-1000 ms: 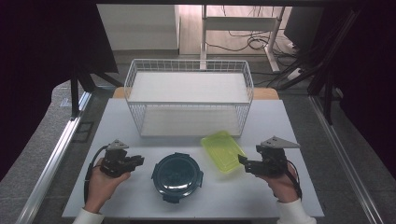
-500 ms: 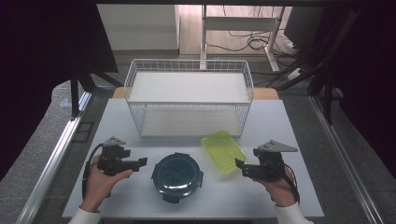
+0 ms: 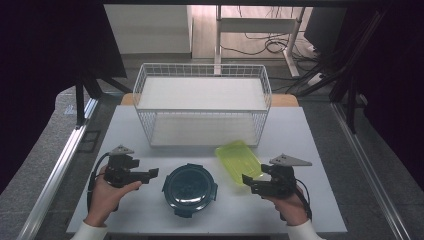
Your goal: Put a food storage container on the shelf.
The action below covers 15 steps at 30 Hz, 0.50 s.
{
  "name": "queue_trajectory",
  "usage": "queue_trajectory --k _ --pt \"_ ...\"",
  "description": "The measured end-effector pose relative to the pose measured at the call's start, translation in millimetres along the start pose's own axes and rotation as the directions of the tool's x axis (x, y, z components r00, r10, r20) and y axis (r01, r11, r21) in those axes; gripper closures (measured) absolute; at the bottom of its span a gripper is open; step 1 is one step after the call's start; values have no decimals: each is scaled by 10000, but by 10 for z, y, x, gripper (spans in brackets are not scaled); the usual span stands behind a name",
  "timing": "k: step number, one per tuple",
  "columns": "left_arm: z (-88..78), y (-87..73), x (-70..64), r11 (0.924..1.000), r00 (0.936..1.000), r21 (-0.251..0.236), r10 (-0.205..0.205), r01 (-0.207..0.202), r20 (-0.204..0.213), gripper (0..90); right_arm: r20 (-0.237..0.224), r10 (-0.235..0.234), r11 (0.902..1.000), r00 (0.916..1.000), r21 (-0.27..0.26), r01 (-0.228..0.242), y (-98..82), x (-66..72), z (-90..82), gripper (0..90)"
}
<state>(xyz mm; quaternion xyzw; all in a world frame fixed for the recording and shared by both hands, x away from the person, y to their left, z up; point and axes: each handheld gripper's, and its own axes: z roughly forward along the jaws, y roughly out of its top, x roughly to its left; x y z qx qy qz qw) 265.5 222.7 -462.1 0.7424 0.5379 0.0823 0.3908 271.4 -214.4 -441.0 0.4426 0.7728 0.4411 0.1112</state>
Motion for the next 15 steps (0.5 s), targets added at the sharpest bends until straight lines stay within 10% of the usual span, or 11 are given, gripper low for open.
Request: queue_trajectory --k 15 --pt "12 -84 -62 9978 9849 172 -654 634 1600 78 -1424 1568 9868 9773 629 -1492 -141 416 223 128"
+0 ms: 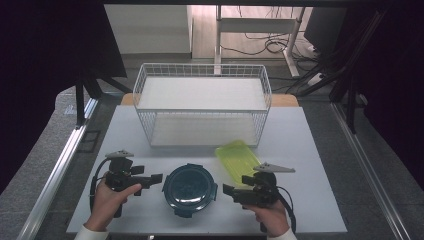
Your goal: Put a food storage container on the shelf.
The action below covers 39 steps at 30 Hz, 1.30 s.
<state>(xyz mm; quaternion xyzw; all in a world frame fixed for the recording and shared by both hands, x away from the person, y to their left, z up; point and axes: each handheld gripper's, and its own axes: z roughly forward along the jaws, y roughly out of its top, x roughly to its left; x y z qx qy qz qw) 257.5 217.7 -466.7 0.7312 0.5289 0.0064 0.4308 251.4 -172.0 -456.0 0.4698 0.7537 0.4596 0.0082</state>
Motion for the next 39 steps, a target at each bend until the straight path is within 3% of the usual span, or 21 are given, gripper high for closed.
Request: queue_trajectory --k 4,6,8,12,18,20,22,26,28,30,32,35,38,39 --pt "46 -1 -66 9994 9992 181 289 -284 -273 83 -336 477 9986 9983 246 -469 -68 93 117 112" --pt "119 -2 -126 9987 9994 384 320 -323 93 82 -646 829 9952 9945 568 -793 -117 133 231 106" --pt "157 -3 -140 9980 9993 535 326 -336 196 72 -621 1035 9926 9927 701 -991 -140 131 307 106" --pt "356 -13 -162 9934 9984 1126 171 -232 546 47 -596 1086 9898 9923 991 -1024 -169 144 420 106" --pt "485 -41 -121 9884 9961 1518 -175 42 866 31 -548 1276 9862 9903 1132 -1208 -198 156 521 108" --pt "493 -46 -107 9875 9953 1574 -247 96 942 34 -541 1343 9855 9895 1121 -1276 -200 155 540 109" --pt "527 -57 -85 9867 9911 1578 -586 393 1194 41 -623 1519 9828 9864 1159 -1440 -203 168 597 110" --pt "558 -82 -79 9856 9870 1617 -730 494 1431 86 -483 1747 9778 9834 1260 -1675 -227 176 693 110" --pt "570 -89 -76 9852 9868 1630 -770 534 1422 104 -404 2012 9731 9787 1226 -1950 -251 167 738 110" --pt "581 -97 -81 9846 9862 1651 -813 570 1443 114 -735 2403 9636 9679 1383 -2288 -280 160 789 110" --pt "588 -101 -82 9835 9857 1717 -819 560 1474 120 -819 2582 9596 9626 1372 -2457 -288 161 807 115" --pt "618 -124 -75 9808 9835 1839 -939 648 1543 123 -977 2677 9579 9585 1341 -2538 -286 163 819 146" --pt "638 -136 -65 9778 9756 1887 -1251 906 1802 127 -1001 2797 9548 9549 1329 -2658 -284 150 816 161" --pt "638 -136 -65 9778 9756 1887 -1251 906 1802 132 -1026 2871 9528 9524 1328 -2730 -283 142 814 167"
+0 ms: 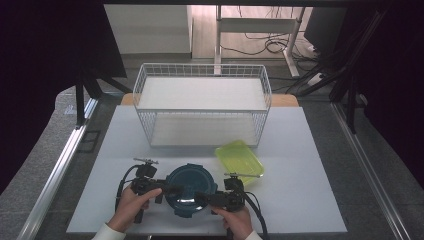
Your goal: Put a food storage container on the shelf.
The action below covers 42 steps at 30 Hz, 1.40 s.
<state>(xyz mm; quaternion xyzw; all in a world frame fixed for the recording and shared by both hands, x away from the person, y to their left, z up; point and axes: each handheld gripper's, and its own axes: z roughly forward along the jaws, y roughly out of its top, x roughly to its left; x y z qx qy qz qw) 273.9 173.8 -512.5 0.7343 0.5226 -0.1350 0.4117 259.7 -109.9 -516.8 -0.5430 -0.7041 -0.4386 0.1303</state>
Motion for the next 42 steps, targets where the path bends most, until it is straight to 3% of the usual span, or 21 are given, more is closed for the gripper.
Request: queue_trajectory --k 2,4,9,15,29,39,42 --pt "38 -7 9 9996 9993 286 -72 61 355 120 -50 88 10000 9999 12 -88 3 -13 -9 179" --pt "33 -5 10 9994 9993 313 -141 130 358 123 -80 123 9999 9999 -21 -124 0 -17 -15 189" --pt "20 -14 4 9992 9989 204 -341 335 307 139 -86 -28 9998 10000 -178 27 -17 -15 -41 219" --pt "-43 -43 -4 9989 9980 -168 -437 445 453 227 -239 339 9989 9991 -321 -346 -34 -41 -87 270" --pt "-157 -109 -193 9992 9997 -373 163 -169 -168 273 -337 712 9966 9969 -389 -725 -63 1 -187 345" --pt "-205 -108 -239 9975 9989 -637 286 -310 -381 299 -339 582 9974 9977 -405 -595 -40 37 -212 367" --pt "-209 -109 -242 9970 9985 -672 366 -393 -406 299 -254 343 9984 9991 -448 -354 -32 54 -217 368"
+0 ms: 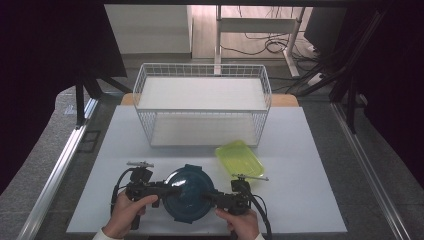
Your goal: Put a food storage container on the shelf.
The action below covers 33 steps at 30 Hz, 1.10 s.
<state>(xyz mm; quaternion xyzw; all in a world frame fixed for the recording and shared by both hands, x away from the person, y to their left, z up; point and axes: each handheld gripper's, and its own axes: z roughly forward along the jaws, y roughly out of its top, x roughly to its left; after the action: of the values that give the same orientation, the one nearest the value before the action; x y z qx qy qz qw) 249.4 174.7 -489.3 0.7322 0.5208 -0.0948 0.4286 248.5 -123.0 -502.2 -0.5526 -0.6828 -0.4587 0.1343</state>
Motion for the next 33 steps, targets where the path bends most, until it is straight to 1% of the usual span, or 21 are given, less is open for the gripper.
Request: queue_trajectory --k 9,12,16,20,23,24,27,28,29,32,33 --pt "-5 5 -15 10000 9999 -31 93 -92 52 302 58 -130 9999 9999 9 130 21 14 -21 368" --pt "-28 22 -45 9997 9998 -173 154 -153 80 305 95 -286 9996 9995 -63 286 48 46 -53 367" --pt "-46 40 -67 9995 9997 -231 221 -219 75 305 82 -372 9993 9993 -94 373 66 66 -76 368" --pt "-75 98 -105 9990 9996 -378 262 -257 113 305 176 -667 9977 9976 -104 669 139 117 -125 368" --pt "-117 164 -136 9978 9991 -502 427 -427 6 305 109 -732 9971 9973 -220 735 199 142 -144 368" --pt "-117 164 -136 9978 9991 -502 427 -427 6 306 84 -769 9968 9970 -223 770 223 149 -149 368" --pt "-181 268 -183 9956 9981 -716 598 -607 -147 308 -81 -845 9960 9964 -315 842 317 171 -163 368" --pt "-181 268 -183 9956 9981 -716 598 -607 -147 309 -81 -845 9960 9964 -315 842 317 171 -163 368" --pt "-211 322 -203 9945 9978 -810 645 -657 -172 310 -116 -984 9946 9951 -331 980 390 195 -180 368" --pt "-238 374 -223 9935 9977 -916 654 -669 -196 311 -141 -1134 9928 9935 -397 1127 485 237 -205 368" --pt "-250 402 -232 9931 9975 -948 678 -696 -220 311 -141 -1134 9928 9935 -397 1127 485 237 -205 368"
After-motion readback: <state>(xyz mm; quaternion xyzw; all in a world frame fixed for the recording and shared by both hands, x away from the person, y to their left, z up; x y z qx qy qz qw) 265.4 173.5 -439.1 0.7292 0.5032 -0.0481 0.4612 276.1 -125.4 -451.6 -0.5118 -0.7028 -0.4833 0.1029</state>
